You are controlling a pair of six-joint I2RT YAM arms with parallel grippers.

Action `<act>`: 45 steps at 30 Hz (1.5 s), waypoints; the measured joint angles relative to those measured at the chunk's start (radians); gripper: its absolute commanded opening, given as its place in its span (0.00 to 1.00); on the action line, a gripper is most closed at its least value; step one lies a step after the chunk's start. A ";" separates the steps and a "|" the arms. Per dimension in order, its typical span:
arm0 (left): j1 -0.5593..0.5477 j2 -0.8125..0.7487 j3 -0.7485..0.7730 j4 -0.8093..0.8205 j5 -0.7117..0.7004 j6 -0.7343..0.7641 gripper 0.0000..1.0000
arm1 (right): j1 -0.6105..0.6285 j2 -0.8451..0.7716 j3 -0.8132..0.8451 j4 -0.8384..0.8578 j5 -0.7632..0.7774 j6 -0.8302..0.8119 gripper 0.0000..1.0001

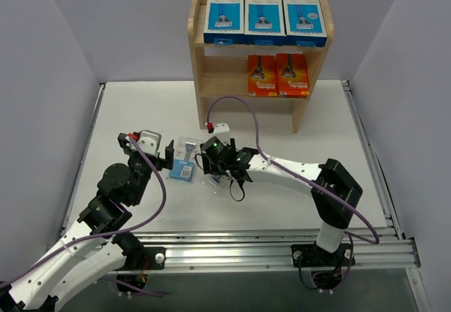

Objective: Place and organize the shaving razors onto the shelf

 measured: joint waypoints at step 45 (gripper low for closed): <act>-0.085 -0.080 0.000 0.000 0.008 -0.005 0.94 | -0.014 0.255 0.062 -0.106 0.111 0.469 0.57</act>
